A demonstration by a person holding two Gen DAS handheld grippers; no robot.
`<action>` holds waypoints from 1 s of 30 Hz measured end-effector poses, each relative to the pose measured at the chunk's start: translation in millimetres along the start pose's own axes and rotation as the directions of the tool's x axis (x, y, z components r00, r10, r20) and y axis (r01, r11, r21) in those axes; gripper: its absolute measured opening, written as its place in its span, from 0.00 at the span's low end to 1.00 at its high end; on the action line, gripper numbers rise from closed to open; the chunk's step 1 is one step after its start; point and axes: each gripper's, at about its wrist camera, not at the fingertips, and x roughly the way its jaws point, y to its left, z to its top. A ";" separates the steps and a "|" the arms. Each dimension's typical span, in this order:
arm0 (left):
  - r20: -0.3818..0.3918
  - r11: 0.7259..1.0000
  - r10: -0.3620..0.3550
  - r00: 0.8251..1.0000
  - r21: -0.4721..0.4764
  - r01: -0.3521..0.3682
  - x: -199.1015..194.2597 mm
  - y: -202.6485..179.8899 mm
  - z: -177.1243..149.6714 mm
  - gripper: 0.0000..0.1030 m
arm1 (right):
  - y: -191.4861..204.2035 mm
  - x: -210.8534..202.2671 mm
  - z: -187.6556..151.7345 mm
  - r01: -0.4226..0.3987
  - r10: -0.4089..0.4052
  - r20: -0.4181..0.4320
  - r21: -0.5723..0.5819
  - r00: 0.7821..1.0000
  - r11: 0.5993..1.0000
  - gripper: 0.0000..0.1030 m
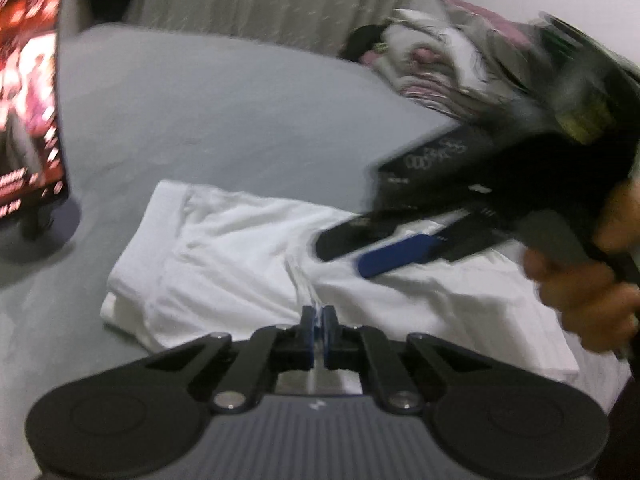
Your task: Fold clothes
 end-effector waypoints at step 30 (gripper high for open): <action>0.015 0.975 -0.041 0.999 0.220 0.037 -3.0 -28.6 -6.5 0.32 | -3.5 -20.7 -13.4 0.012 -0.010 0.100 -0.019 0.995 1.000 0.02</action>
